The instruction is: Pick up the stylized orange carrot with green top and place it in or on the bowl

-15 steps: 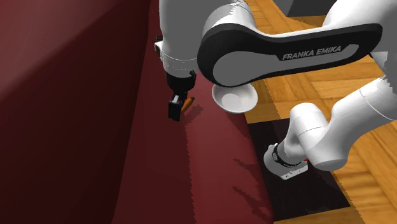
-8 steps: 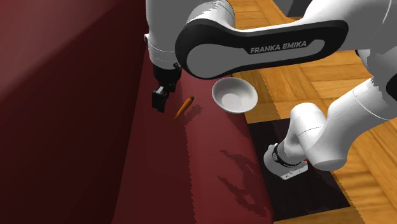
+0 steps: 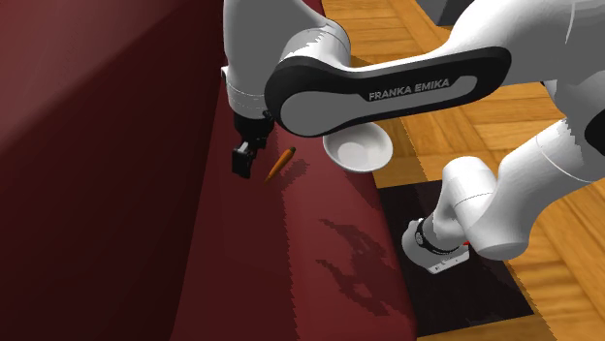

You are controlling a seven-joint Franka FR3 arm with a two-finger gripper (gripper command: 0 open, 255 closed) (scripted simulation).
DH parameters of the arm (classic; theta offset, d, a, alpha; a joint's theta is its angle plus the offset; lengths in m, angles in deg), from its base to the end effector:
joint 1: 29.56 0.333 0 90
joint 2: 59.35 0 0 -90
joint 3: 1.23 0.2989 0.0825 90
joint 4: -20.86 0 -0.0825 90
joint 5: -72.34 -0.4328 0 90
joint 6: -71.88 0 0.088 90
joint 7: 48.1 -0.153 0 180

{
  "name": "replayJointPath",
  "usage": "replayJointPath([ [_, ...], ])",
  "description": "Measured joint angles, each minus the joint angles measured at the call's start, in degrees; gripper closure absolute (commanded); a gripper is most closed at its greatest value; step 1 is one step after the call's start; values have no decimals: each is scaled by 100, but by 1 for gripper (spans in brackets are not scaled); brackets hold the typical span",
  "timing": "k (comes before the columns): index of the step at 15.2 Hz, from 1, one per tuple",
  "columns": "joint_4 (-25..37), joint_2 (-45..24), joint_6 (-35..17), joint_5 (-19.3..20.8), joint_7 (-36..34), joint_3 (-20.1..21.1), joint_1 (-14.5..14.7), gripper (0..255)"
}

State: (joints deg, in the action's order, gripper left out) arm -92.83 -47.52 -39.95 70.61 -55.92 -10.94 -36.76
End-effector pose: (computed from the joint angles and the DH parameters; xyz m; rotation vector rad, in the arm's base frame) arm 0.5487 -0.1672 0.4972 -3.0056 0.6719 -0.2708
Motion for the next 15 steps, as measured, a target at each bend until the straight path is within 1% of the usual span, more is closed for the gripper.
replayJointPath([
  [3, -2, -4, -7, -1, 1, 0, 0, 0],
  [4, -2, -4, -7, -1, 1, 0, 0, 255],
  [13, -2, -4, -7, -1, 1, 0, 0, 255],
  [14, -2, -4, -7, -1, 1, 0, 0, 0],
  [15, -2, -4, -7, -1, 1, 0, 0, 0],
])
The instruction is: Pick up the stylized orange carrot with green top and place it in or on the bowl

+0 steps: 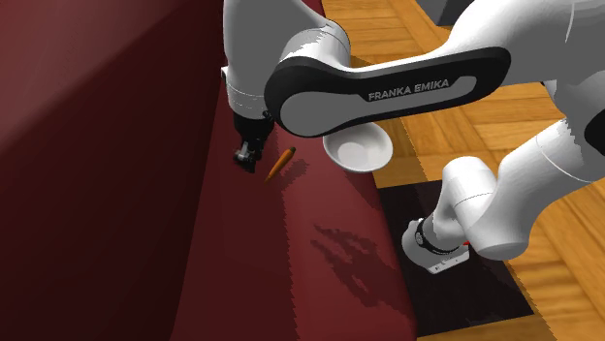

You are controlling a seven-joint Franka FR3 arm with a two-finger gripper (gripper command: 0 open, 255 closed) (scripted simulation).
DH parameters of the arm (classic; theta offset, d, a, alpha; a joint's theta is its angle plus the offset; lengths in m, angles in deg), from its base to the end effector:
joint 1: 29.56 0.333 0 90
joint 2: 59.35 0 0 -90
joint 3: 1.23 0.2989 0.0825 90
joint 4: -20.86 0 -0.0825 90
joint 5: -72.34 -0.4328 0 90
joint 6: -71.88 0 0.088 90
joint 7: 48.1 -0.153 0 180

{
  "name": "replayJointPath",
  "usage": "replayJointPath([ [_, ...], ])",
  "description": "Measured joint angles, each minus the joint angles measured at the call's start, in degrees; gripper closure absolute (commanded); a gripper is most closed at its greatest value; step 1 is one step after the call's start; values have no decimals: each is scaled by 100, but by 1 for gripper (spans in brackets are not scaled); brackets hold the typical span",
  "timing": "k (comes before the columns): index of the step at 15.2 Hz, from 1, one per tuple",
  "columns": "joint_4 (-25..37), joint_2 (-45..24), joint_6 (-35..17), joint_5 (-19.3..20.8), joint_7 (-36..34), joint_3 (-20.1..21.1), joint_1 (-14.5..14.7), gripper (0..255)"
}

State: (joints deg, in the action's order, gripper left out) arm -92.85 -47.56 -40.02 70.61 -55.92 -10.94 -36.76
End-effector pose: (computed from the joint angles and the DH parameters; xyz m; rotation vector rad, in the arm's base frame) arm 0.5490 -0.1672 0.4968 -3.0057 0.6720 -0.2711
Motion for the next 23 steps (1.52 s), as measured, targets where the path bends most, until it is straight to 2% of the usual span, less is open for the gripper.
replayJointPath([
  [1, -67, 14, 23, -17, 288, -55, 31, 0],
  [2, -132, 1, 65, -33, 976, -159, 79, 0],
  [8, -188, -491, 396, 219, 6562, -831, 350, 0],
  [9, -205, -547, 386, 262, 7115, -876, 358, 0],
  [10, -228, -583, 358, 282, 7402, -901, 359, 0],
  [13, -417, -622, 159, 298, 7662, -923, 360, 0],
  [17, -606, -679, -81, 286, 7705, -929, 361, 0],
  [23, -627, -688, -112, 283, 7712, -931, 360, 0],
])
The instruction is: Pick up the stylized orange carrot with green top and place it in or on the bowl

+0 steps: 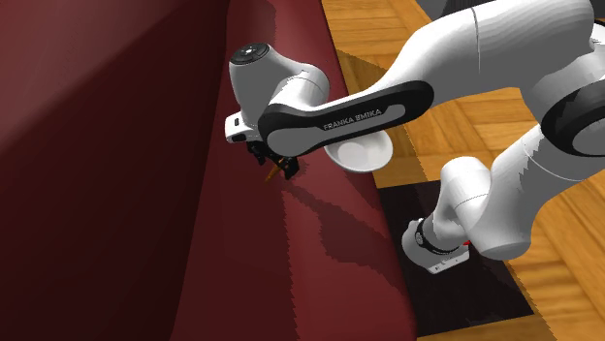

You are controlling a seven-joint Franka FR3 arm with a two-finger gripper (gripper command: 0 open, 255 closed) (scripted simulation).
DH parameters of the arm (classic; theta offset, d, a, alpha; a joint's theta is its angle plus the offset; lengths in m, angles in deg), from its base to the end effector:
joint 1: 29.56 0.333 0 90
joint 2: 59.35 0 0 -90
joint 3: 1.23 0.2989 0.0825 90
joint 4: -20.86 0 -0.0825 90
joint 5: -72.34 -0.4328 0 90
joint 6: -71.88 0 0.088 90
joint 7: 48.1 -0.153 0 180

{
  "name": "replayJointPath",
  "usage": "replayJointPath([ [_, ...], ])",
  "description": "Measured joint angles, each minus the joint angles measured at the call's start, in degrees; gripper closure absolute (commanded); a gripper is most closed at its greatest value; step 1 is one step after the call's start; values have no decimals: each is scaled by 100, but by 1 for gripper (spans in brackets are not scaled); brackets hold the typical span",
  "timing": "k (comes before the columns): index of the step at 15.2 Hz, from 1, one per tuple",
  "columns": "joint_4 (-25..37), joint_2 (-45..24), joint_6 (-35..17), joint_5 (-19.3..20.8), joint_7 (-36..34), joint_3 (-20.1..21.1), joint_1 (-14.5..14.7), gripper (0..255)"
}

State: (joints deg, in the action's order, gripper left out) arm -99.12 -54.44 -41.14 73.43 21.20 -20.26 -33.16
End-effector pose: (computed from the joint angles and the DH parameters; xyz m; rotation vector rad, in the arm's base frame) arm 0.5217 -0.2201 0.3705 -2.8453 -1.2435 0.0318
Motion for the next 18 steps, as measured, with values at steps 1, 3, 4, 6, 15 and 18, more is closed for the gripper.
replayJointPath([
  [1, 0, 0, 0, 0, 0, 0, 0, 255],
  [3, 20, 11, -36, 4, 0, -3, -3, 255],
  [4, 22, 17, -29, 5, -2, -3, -3, 255],
  [6, 21, 21, -16, 6, -3, -1, -2, 255],
  [15, 162, 69, 224, 19, -29, 15, 8, 255],
  [18, 354, 110, 455, 31, -31, 18, 8, 255],
])
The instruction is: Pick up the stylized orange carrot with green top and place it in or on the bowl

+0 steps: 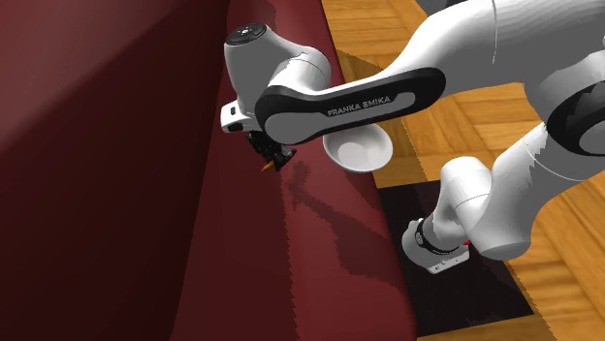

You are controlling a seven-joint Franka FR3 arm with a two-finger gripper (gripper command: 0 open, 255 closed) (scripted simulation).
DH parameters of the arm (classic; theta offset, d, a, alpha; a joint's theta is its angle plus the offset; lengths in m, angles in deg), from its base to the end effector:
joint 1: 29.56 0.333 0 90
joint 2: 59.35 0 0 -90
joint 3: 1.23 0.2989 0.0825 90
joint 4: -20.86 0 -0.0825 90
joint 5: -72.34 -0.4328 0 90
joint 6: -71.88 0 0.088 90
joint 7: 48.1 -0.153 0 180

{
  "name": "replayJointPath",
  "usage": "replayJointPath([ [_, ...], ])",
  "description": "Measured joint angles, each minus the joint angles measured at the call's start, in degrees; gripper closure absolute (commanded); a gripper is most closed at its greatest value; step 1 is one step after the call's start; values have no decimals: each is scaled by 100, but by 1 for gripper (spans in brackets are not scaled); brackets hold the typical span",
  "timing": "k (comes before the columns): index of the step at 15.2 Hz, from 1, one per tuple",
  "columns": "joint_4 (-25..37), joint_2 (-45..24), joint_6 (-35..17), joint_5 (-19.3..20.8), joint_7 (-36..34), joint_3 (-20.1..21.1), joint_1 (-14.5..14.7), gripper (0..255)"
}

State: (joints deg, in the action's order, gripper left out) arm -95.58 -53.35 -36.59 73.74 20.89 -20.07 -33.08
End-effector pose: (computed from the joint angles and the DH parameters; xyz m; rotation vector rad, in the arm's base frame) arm 0.5239 -0.2202 0.4058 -2.8454 -1.2441 0.0313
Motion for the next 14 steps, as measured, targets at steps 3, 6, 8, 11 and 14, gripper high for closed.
replayJointPath([
  [3, 193, 32, 223, 7, -7, 5, 2, 255],
  [6, 397, 55, 450, 14, -9, 9, 3, 255],
  [8, 542, 63, 604, 13, -19, 18, 10, 255],
  [11, 771, 70, 838, 13, -27, 26, 15, 255],
  [14, 999, 64, 1060, 10, -18, 24, 14, 255],
])
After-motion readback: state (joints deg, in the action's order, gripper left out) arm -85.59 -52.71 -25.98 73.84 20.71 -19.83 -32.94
